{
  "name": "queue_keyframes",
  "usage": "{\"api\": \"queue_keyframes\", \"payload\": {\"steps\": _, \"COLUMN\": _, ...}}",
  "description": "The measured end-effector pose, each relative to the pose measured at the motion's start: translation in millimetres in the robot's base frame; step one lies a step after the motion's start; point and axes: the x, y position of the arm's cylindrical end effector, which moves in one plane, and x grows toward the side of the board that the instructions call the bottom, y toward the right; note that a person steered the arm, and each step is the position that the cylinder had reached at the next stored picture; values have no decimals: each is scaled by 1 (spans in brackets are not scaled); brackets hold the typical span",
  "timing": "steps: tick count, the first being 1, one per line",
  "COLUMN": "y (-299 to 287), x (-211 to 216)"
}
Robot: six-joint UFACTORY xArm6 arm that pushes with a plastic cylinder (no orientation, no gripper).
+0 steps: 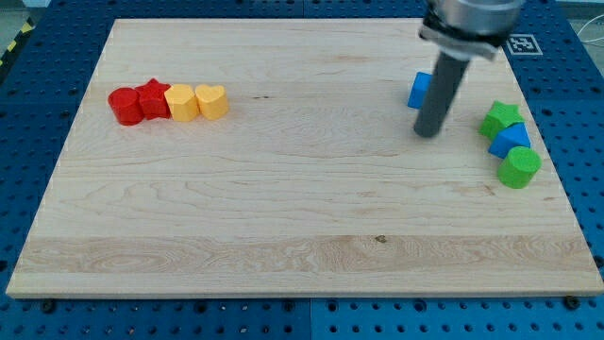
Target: Push the blue cube down a bit
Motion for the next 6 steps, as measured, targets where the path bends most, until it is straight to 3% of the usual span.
{"api": "queue_keyframes", "payload": {"steps": 2, "y": -98, "x": -46}}
{"api": "queue_keyframes", "payload": {"steps": 3, "y": -45, "x": -91}}
{"api": "queue_keyframes", "payload": {"steps": 4, "y": 12, "x": -87}}
{"api": "queue_keyframes", "payload": {"steps": 6, "y": -11, "x": -11}}
